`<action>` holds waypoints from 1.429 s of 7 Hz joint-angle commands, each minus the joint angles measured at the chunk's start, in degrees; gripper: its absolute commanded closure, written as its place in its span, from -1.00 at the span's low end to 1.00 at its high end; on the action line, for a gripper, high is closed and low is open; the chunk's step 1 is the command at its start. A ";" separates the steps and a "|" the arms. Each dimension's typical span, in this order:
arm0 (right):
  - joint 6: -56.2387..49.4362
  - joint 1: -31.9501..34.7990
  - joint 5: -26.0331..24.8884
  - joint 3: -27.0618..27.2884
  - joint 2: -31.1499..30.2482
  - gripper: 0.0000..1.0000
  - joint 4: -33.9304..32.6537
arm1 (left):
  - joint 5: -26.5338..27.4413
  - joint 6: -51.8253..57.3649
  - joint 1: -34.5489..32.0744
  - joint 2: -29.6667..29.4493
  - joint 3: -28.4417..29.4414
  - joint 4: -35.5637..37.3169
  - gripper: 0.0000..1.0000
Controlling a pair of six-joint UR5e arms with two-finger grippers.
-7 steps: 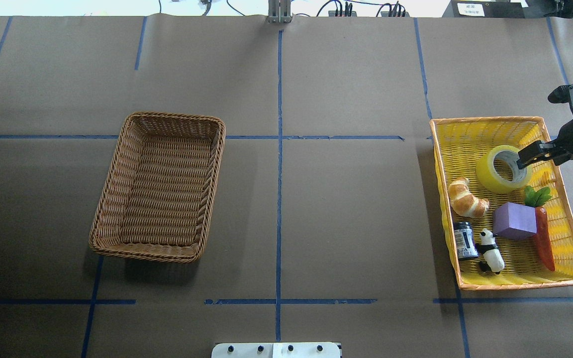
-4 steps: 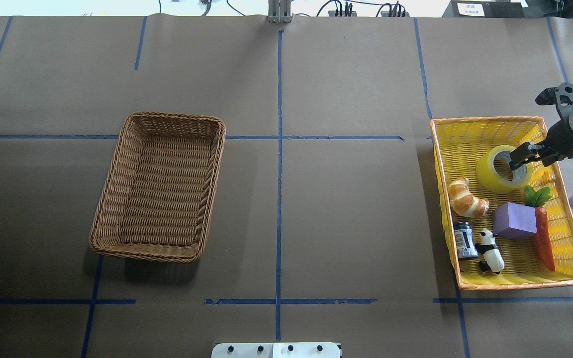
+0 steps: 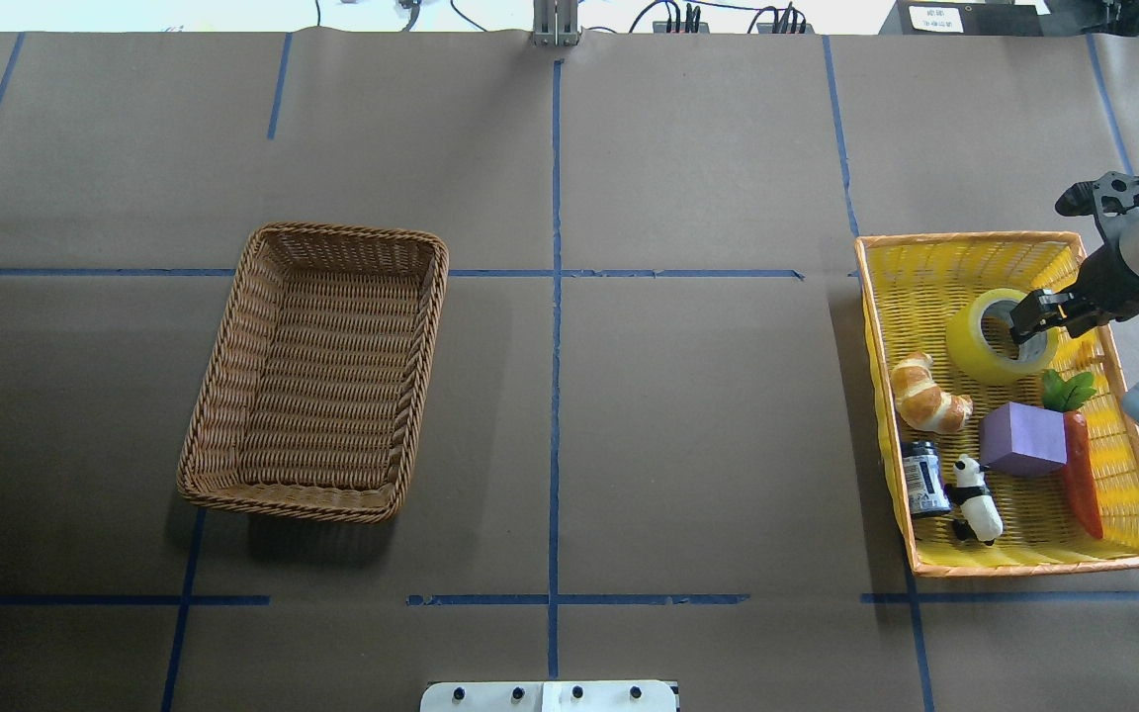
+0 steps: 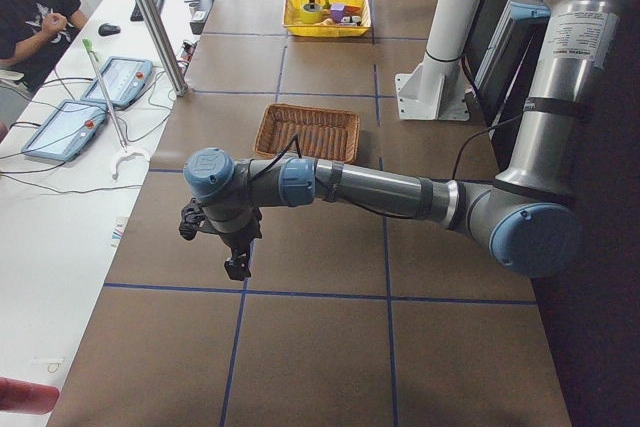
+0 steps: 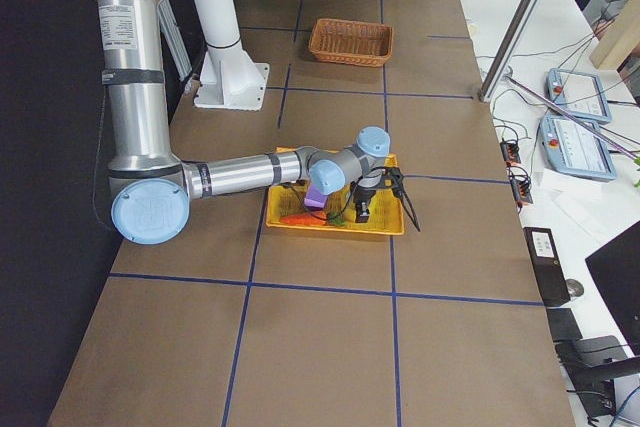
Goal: Move tape to another basket
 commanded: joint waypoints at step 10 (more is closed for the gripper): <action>4.45 1.33 1.88 12.21 1.04 1.00 -0.09 | -2.87 -0.06 0.00 -0.09 -2.53 0.09 -1.00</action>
